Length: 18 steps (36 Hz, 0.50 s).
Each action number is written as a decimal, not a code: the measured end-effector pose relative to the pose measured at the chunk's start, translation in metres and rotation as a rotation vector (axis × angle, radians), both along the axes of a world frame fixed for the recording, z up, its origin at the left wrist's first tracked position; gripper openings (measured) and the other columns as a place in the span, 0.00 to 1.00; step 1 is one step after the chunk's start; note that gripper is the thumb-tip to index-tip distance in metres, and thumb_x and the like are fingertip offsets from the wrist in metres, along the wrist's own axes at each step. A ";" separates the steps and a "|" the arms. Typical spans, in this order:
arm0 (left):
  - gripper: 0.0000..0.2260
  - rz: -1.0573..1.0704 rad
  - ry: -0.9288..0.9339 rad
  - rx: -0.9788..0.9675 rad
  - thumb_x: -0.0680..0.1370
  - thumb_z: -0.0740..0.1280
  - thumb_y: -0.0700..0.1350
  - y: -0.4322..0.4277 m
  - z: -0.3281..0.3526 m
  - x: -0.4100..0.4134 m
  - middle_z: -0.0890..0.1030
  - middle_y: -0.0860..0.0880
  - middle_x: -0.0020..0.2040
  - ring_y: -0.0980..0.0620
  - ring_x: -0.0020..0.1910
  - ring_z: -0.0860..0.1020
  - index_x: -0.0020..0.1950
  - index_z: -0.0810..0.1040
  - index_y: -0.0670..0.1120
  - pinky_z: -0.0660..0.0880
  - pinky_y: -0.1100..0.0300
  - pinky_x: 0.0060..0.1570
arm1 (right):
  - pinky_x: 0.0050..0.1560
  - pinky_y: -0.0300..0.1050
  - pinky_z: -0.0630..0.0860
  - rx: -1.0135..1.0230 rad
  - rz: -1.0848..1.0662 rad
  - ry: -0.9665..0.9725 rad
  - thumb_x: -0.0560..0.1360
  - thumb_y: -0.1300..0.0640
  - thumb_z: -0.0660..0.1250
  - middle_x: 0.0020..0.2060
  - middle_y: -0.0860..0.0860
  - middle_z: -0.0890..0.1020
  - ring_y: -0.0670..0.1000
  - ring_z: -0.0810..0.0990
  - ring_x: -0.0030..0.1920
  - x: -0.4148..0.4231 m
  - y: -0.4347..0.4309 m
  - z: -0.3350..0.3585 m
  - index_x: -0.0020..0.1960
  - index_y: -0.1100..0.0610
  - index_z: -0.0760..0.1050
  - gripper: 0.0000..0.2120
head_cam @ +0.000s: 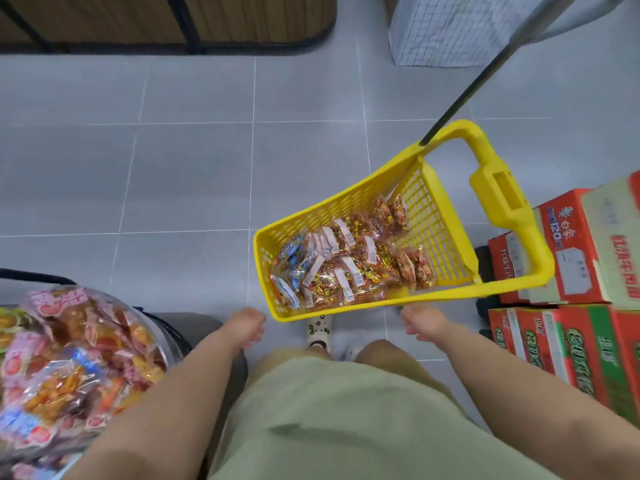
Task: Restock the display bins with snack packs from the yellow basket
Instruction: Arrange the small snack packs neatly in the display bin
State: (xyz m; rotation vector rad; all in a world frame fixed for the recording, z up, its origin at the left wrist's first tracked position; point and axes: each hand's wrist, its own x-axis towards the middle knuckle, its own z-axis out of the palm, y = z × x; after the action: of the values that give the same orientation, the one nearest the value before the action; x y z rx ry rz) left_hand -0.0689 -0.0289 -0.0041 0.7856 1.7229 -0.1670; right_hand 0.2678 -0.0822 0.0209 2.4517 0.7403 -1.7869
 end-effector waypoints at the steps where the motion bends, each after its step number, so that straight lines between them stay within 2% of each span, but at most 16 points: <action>1: 0.08 0.002 0.005 0.000 0.81 0.59 0.43 0.007 -0.002 0.000 0.76 0.46 0.40 0.50 0.34 0.74 0.42 0.70 0.45 0.66 0.61 0.36 | 0.35 0.41 0.64 0.025 -0.013 -0.001 0.80 0.60 0.55 0.44 0.57 0.74 0.53 0.71 0.44 0.000 0.009 0.001 0.49 0.61 0.71 0.07; 4: 0.08 -0.011 0.023 -0.001 0.80 0.61 0.44 0.024 -0.007 0.002 0.77 0.46 0.39 0.50 0.34 0.75 0.41 0.70 0.45 0.67 0.61 0.36 | 0.41 0.44 0.68 0.116 -0.083 -0.007 0.80 0.57 0.57 0.44 0.56 0.76 0.53 0.74 0.42 0.003 0.032 -0.002 0.52 0.63 0.75 0.11; 7: 0.08 0.017 -0.007 -0.018 0.81 0.61 0.45 0.034 -0.012 0.011 0.76 0.45 0.40 0.50 0.34 0.74 0.42 0.70 0.46 0.67 0.61 0.36 | 0.48 0.50 0.72 0.169 -0.063 -0.040 0.80 0.56 0.57 0.47 0.56 0.78 0.55 0.76 0.47 0.007 0.055 -0.011 0.54 0.66 0.76 0.15; 10: 0.08 0.060 -0.017 -0.049 0.81 0.61 0.47 0.036 -0.020 0.022 0.76 0.46 0.39 0.51 0.35 0.75 0.44 0.70 0.46 0.68 0.61 0.35 | 0.46 0.48 0.73 0.178 0.005 -0.119 0.78 0.55 0.58 0.53 0.57 0.80 0.55 0.77 0.45 0.008 0.077 -0.022 0.48 0.59 0.79 0.12; 13: 0.08 0.116 -0.017 -0.050 0.81 0.60 0.46 0.036 -0.030 0.030 0.75 0.47 0.38 0.51 0.34 0.73 0.42 0.71 0.47 0.67 0.61 0.34 | 0.51 0.44 0.69 0.141 0.086 -0.172 0.78 0.55 0.59 0.59 0.57 0.78 0.57 0.77 0.54 0.008 0.100 -0.041 0.59 0.59 0.77 0.14; 15: 0.10 0.110 0.022 -0.003 0.80 0.61 0.44 0.036 -0.039 0.031 0.75 0.46 0.36 0.49 0.33 0.73 0.38 0.71 0.46 0.66 0.60 0.33 | 0.54 0.46 0.70 0.126 0.152 -0.166 0.77 0.55 0.62 0.60 0.59 0.77 0.59 0.76 0.58 0.006 0.116 -0.056 0.64 0.61 0.73 0.17; 16: 0.12 0.092 0.052 0.009 0.80 0.61 0.43 0.036 -0.043 0.030 0.74 0.45 0.36 0.47 0.34 0.73 0.36 0.71 0.46 0.66 0.59 0.34 | 0.56 0.48 0.71 0.112 0.201 -0.174 0.77 0.53 0.64 0.61 0.60 0.77 0.59 0.76 0.58 0.004 0.123 -0.062 0.65 0.62 0.71 0.20; 18: 0.13 0.056 0.082 -0.016 0.79 0.61 0.42 0.035 -0.049 0.030 0.73 0.44 0.34 0.47 0.36 0.72 0.34 0.70 0.45 0.64 0.58 0.34 | 0.53 0.47 0.72 0.098 0.230 -0.180 0.76 0.51 0.66 0.61 0.59 0.77 0.57 0.78 0.53 -0.001 0.133 -0.076 0.67 0.60 0.69 0.23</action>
State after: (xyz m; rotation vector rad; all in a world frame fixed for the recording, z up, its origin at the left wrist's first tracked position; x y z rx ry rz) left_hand -0.0387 0.0059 -0.0535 0.7264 1.8166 -0.1768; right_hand 0.2667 0.0513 -0.0547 2.4262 1.0649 -1.4620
